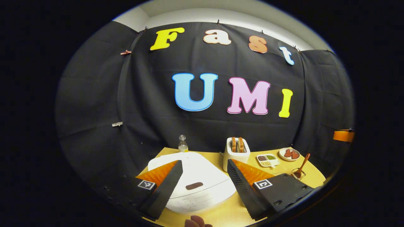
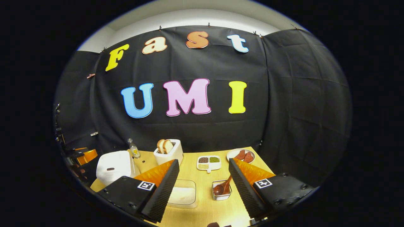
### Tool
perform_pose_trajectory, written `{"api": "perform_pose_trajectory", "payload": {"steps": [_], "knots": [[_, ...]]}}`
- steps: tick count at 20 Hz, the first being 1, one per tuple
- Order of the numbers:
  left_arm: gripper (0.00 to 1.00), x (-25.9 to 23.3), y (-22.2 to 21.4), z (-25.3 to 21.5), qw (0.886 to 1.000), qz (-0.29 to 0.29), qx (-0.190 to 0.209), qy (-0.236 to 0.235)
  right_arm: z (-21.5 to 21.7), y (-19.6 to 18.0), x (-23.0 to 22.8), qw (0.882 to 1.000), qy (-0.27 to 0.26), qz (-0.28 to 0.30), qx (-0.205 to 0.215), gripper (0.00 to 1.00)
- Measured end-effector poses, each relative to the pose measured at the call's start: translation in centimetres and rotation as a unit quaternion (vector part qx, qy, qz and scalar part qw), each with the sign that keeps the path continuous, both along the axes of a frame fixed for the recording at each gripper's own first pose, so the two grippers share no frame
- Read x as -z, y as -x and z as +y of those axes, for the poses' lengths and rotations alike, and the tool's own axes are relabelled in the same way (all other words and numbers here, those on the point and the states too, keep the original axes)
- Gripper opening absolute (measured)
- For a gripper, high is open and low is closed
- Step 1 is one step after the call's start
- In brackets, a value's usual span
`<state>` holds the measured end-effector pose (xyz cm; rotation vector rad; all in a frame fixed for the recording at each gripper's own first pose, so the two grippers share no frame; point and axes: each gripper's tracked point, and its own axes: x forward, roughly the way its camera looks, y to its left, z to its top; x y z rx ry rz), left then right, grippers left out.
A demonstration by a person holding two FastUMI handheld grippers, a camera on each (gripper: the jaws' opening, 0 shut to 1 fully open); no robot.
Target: Close the left gripper, press the button to open the rice cooker; take a wooden spoon from the chopstick holder with the right hand, scoop a spoonful of rice and pour it into the rice cooker, then put the wooden spoon back into the chopstick holder.
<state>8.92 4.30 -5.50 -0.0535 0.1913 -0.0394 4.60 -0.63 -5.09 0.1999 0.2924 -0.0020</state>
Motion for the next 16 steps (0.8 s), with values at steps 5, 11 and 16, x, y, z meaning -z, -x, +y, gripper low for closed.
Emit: {"api": "perform_pose_trajectory", "payload": {"steps": [5, 11, 16], "knots": [[0.95, -3.5, 3.4, -0.1, 0.998, -0.030, 0.022, 0.040, 1.2, -0.2, -2.7, 0.999, 0.011, -0.031, -0.008, 0.98], [0.95, -7.6, 6.6, 0.3, 0.995, -0.090, 0.030, -0.027, 2.7, 0.4, -4.8, 0.998, 0.012, -0.055, -0.016, 0.98], [0.95, -8.9, 7.5, -0.3, 0.994, -0.099, 0.036, -0.035, 3.7, 0.9, -6.4, 0.997, 0.025, -0.074, -0.025, 0.98]]}}
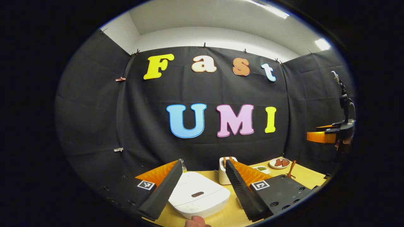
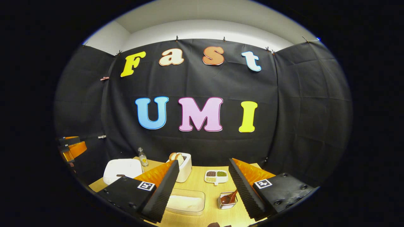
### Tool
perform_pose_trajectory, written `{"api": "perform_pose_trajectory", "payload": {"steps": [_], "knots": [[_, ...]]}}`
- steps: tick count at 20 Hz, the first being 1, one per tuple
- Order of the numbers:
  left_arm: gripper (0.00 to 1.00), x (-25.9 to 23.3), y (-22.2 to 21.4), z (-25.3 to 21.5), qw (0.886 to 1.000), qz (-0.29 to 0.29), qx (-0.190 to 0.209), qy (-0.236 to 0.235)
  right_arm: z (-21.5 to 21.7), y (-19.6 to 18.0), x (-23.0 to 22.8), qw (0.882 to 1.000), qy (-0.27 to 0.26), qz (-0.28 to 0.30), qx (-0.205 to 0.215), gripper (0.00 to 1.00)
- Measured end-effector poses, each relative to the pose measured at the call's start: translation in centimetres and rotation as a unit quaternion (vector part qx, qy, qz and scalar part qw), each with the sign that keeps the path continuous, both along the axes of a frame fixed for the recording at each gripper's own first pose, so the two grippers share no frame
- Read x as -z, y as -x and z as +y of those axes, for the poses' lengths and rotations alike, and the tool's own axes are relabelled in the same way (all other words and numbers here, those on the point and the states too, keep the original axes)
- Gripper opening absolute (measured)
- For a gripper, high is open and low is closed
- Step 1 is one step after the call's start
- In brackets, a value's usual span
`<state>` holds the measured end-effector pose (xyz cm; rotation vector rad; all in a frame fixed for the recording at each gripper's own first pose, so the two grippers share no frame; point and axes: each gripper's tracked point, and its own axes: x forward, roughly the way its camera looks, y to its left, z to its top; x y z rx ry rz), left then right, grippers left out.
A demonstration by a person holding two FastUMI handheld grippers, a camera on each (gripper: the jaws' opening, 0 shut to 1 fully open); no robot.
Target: Close the left gripper, press the button to open the rice cooker; take a wooden spoon from the chopstick holder with the right hand, scoop a spoonful of rice and pour it into the rice cooker, then put the wooden spoon back into the chopstick holder.
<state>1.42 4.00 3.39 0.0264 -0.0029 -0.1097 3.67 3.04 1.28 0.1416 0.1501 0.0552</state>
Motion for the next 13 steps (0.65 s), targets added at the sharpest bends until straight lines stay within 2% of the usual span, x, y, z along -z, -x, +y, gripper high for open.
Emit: {"api": "perform_pose_trajectory", "payload": {"steps": [9, 13], "knots": [[0.95, -0.3, -0.2, 0.5, 1.000, -0.001, -0.001, 0.000, 0.1, -0.1, -1.3, 1.000, 0.016, -0.018, 0.006, 1.00], [0.95, 0.0, -0.3, 0.7, 1.000, 0.003, -0.003, 0.005, 0.6, -0.3, -1.3, 1.000, 0.020, -0.017, 0.003, 0.98]]}}
